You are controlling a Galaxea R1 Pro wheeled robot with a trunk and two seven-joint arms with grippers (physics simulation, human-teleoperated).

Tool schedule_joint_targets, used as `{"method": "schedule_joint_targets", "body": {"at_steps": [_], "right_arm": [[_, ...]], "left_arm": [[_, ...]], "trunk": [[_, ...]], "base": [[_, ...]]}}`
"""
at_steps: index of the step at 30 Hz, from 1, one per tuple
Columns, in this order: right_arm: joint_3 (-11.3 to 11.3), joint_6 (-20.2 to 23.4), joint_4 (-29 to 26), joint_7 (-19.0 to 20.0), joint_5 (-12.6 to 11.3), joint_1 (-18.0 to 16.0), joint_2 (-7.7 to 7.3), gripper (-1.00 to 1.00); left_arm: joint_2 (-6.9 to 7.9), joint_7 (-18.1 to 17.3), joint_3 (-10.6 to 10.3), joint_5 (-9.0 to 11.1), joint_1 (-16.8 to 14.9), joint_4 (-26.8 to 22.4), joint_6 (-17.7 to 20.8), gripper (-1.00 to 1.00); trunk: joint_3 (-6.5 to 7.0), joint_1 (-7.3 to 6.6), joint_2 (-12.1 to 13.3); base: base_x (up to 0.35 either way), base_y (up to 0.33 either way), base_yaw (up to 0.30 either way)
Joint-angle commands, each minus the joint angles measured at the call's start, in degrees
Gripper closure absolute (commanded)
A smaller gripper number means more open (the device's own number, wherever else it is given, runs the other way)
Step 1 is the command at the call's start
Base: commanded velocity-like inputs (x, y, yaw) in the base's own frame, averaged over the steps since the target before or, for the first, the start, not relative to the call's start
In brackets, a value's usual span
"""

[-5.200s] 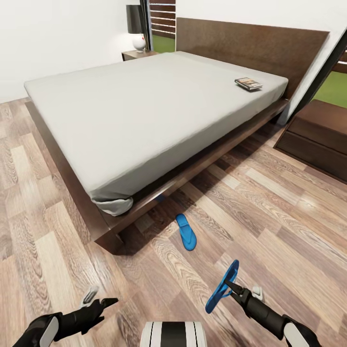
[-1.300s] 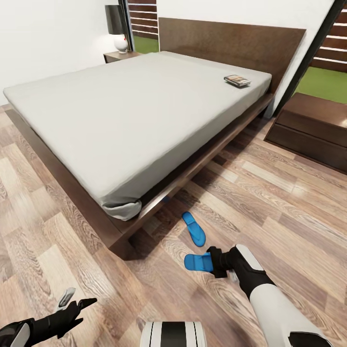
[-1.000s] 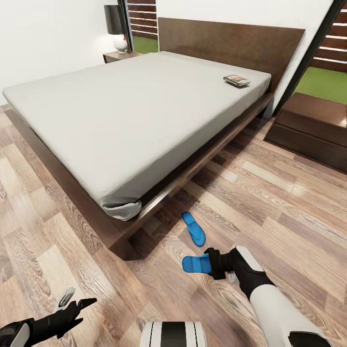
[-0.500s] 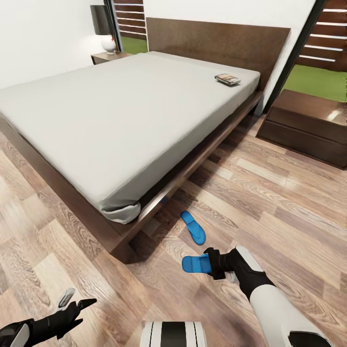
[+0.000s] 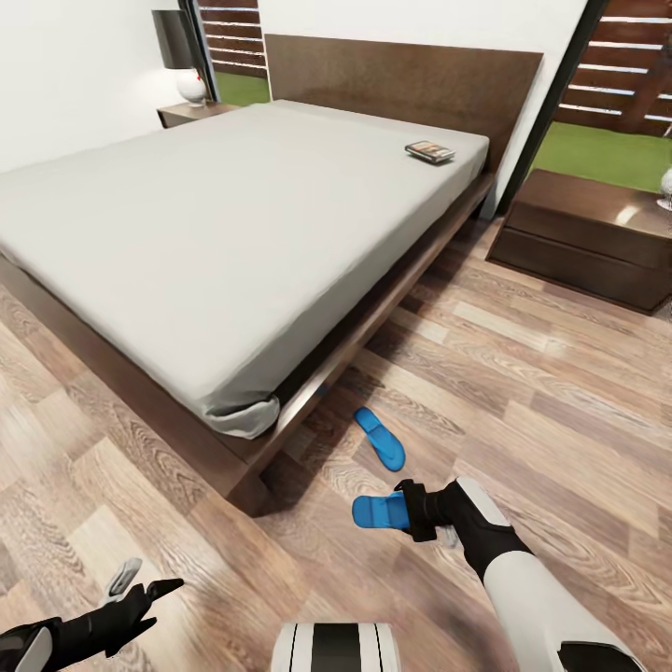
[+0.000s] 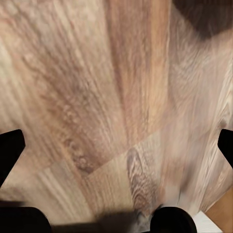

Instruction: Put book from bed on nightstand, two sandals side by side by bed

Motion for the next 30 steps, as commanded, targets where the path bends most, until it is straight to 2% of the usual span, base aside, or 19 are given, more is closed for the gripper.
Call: {"method": "schedule_joint_targets", "body": {"at_steps": [1, 15, 30], "right_arm": [[-0.4, 0.3, -0.1, -0.4, 0.1, 0.0, 0.07, 1.00], [-0.4, 0.3, -0.1, -0.4, 0.1, 0.0, 0.07, 1.00], [-0.5, 0.3, 0.0, -0.3, 0.1, 0.0, 0.07, 1.00]], "left_arm": [[0.03, -0.1, 0.2, 0.1, 0.0, 0.1, 0.3, -1.00], [0.09, 0.0, 0.2, 0.0, 0.0, 0.1, 0.3, -1.00], [0.09, 0.0, 0.2, 0.0, 0.0, 0.1, 0.3, -1.00]], "trunk": [[-0.04, -0.01, 0.0], [-0.04, -0.01, 0.0], [-0.04, -0.01, 0.0]], "base": [[0.000, 0.222, -0.100], [0.000, 0.194, -0.084], [0.000, 0.022, -0.070]]}}
